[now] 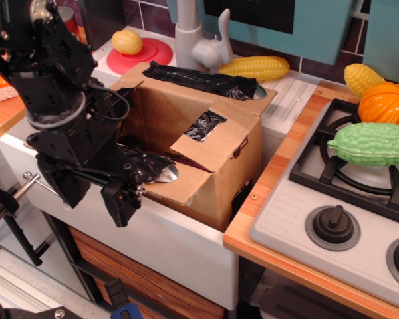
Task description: Close small4fbox flaps
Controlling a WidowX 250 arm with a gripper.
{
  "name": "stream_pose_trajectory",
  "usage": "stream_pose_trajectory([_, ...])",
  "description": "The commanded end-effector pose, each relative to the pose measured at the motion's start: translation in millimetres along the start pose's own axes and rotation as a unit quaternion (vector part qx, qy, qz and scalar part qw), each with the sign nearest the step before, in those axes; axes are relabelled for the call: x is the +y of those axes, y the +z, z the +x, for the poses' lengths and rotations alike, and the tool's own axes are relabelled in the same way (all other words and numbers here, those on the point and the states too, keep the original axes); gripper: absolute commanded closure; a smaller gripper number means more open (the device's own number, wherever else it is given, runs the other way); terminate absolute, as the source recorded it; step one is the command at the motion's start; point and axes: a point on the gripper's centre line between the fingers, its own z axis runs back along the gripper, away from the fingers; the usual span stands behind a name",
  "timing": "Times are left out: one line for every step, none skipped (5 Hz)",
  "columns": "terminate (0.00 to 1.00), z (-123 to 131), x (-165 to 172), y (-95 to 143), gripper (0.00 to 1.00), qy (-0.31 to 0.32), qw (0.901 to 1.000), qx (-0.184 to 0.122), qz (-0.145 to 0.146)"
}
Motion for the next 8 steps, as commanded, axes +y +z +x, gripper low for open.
stream_pose_trajectory([0.0, 0.0, 0.0, 0.0, 0.0, 0.0, 1.0, 0.0, 0.0])
stream_pose_trajectory([0.0, 6.7, -1.3, -11.0, 0.0, -0.006, 0.9998, -0.003, -0.018])
stream_pose_trajectory([0.0, 10.5, -3.1, -20.4, 0.0, -0.006, 0.9994, -0.006, -0.034])
stream_pose_trajectory([0.0, 11.6, -5.7, -29.0, 0.0, -0.012, 0.9988, -0.01, -0.046])
stream_pose_trajectory([0.0, 11.6, -5.3, -34.9, 0.0, -0.016, 0.9985, -0.009, -0.052])
stream_pose_trajectory([0.0, 18.3, -8.0, -35.3, 0.0, -0.023, 0.9985, -0.015, -0.047])
stream_pose_trajectory([0.0, 36.4, -7.9, -30.9, 0.0, -0.043, 0.9979, -0.024, -0.042])
stream_pose_trajectory([0.0, 50.4, -8.5, -23.0, 0.0, -0.053, 0.9977, -0.027, -0.032])
